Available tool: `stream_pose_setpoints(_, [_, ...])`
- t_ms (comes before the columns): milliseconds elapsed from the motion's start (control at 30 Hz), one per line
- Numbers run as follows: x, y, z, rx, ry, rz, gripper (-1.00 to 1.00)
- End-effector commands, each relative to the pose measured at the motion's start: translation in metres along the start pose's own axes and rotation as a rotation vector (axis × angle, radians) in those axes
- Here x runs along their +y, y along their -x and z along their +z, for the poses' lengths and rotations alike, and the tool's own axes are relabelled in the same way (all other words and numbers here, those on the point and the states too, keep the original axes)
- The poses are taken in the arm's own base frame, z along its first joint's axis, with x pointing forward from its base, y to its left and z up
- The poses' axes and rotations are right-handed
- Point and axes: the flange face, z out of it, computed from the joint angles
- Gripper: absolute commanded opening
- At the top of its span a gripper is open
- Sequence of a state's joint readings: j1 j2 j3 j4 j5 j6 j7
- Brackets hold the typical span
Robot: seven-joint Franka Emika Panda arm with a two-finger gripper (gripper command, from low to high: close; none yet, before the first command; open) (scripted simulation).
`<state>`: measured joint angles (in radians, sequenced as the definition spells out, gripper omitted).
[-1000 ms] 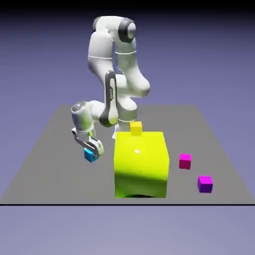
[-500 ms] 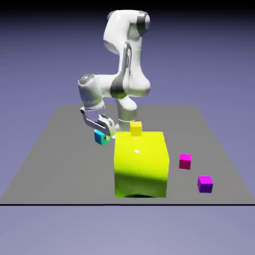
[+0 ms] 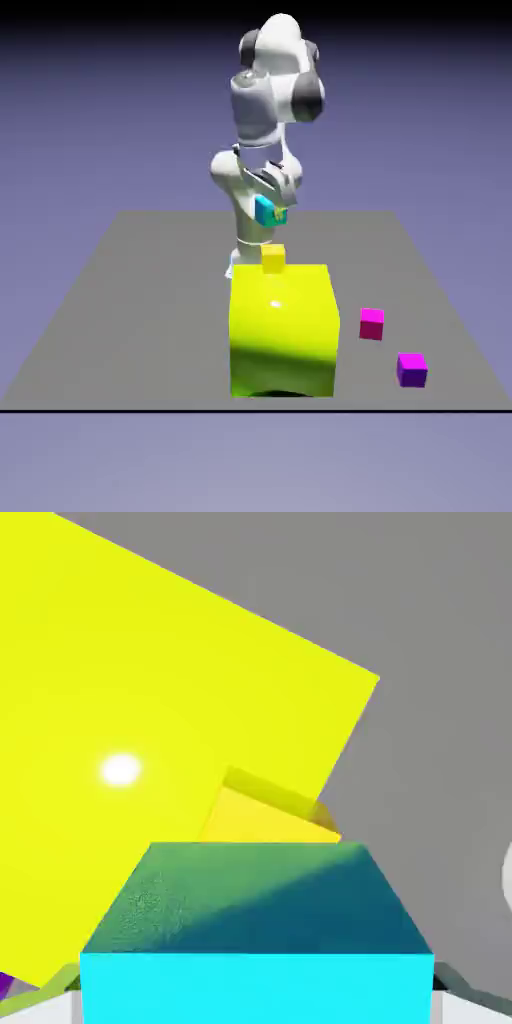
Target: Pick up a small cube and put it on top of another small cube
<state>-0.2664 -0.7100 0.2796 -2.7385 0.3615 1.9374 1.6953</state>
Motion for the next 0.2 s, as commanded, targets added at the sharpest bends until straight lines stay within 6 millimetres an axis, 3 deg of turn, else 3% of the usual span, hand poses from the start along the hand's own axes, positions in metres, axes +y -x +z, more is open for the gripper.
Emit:
stream_pose_setpoints(0, [0.0, -0.001, 0.015, 0.003, 0.0, 0.001, -1.0])
stream_pose_setpoints(33, [0.001, -0.002, 0.023, 0.004, 0.0, 0.001, -1.0])
stream_pose_setpoints(67, [0.001, -0.002, 0.023, 0.004, 0.0, 0.001, 1.0])
stream_pose_setpoints(100, [0.001, -0.002, 0.023, 0.004, 0.0, 0.001, 1.0])
stream_pose_setpoints(167, [0.0, 0.0, -0.007, 0.002, 0.001, 0.0, 1.0])
